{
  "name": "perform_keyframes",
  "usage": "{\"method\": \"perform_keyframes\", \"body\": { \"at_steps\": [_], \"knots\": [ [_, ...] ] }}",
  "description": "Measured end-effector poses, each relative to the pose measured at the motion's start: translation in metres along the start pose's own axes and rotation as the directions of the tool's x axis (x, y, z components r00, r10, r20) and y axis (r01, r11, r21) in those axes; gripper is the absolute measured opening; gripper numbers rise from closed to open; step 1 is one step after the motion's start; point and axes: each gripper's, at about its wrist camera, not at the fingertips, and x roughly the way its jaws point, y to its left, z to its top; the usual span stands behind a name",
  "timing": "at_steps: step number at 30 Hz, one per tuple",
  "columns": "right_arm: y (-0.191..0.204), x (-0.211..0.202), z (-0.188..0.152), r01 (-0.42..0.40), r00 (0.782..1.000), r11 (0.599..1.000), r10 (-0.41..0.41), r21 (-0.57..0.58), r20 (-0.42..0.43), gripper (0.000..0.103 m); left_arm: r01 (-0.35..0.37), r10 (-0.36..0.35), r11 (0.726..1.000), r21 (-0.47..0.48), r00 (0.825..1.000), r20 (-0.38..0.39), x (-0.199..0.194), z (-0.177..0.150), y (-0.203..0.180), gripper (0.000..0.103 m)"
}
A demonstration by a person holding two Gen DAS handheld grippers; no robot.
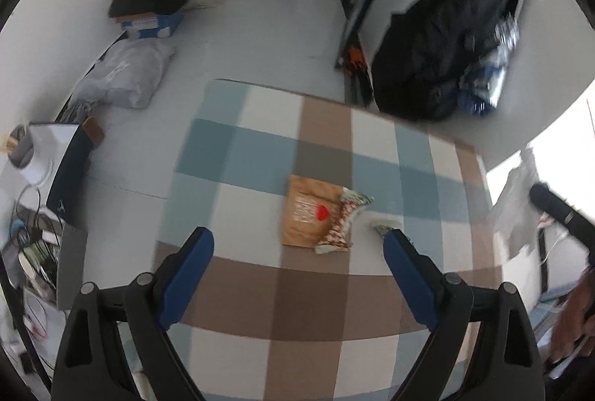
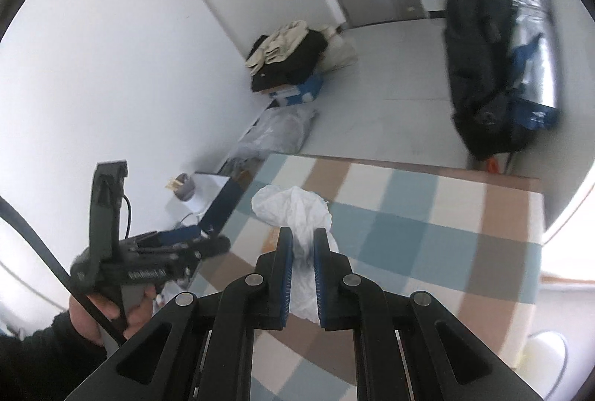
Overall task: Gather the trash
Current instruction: 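Lift the white plastic with the right tool while the left tool grasps the red-white wrapper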
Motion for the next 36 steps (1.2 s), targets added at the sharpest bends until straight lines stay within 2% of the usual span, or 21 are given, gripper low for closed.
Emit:
{"method": "perform_keyframes", "body": {
  "at_steps": [2, 4, 6, 11, 13, 16, 18, 20, 22, 28, 34, 36],
  "knots": [
    [-0.008, -0.004, 0.0, 0.024, 1.0, 1.0, -0.024, 0.012, 0.005, 0.01, -0.021, 0.022, 0.999, 0.043, 1.0, -0.018, 0.009, -0.001, -0.01, 0.082],
    [-0.017, -0.01, 0.0, 0.046, 0.999, 0.999, -0.047, 0.021, 0.006, 0.01, -0.05, 0.054, 0.995, 0.088, 0.998, -0.037, 0.02, -0.002, -0.02, 0.074],
    [-0.026, -0.013, 0.0, 0.055, 0.998, 0.998, -0.055, 0.04, -0.005, 0.01, -0.08, 0.088, 0.988, 0.135, 0.995, -0.055, 0.03, -0.001, -0.027, 0.056],
    [-0.045, -0.021, -0.001, 0.082, 0.997, 0.995, -0.081, 0.061, -0.013, 0.01, -0.107, 0.122, 0.973, 0.203, 0.99, -0.066, 0.042, 0.001, -0.038, 0.055],
    [-0.052, -0.024, -0.001, 0.09, 0.996, 0.994, -0.089, 0.067, -0.013, 0.01, -0.112, 0.13, 0.969, 0.219, 0.989, -0.069, 0.045, 0.001, -0.041, 0.051],
    [-0.06, -0.027, -0.001, 0.092, 0.996, 0.993, -0.091, 0.076, -0.018, 0.01, -0.136, 0.16, 0.96, 0.244, 0.984, -0.079, 0.051, 0.001, -0.041, 0.032],
    [-0.063, -0.028, -0.002, 0.094, 0.996, 0.993, -0.092, 0.079, -0.022, 0.01, -0.136, 0.167, 0.957, 0.257, 0.981, -0.1, 0.055, -0.001, -0.04, 0.015],
    [-0.065, -0.028, -0.002, 0.095, 0.995, 0.992, -0.093, 0.078, -0.029, 0.01, -0.13, 0.16, 0.958, 0.257, 0.982, -0.102, 0.054, -0.003, -0.039, 0.013],
    [-0.066, -0.028, -0.002, 0.095, 0.995, 0.992, -0.093, 0.08, -0.031, 0.01, -0.113, 0.144, 0.961, 0.253, 0.984, -0.108, 0.053, -0.003, -0.04, 0.005],
    [-0.066, -0.033, -0.003, 0.095, 0.995, 0.99, -0.094, 0.103, -0.016, 0.01, -0.096, 0.127, 0.969, 0.229, 0.984, -0.125, 0.049, -0.004, -0.039, 0.003],
    [-0.061, -0.04, -0.006, 0.105, 0.994, 0.988, -0.107, 0.112, 0.008, 0.01, -0.099, 0.122, 0.967, 0.233, 0.989, -0.088, 0.039, -0.006, -0.042, 0.003],
    [-0.06, -0.045, -0.008, 0.109, 0.994, 0.986, -0.112, 0.123, 0.016, 0.01, -0.085, 0.102, 0.975, 0.203, 0.992, -0.075, 0.033, -0.008, -0.04, 0.003]
  ]
}}
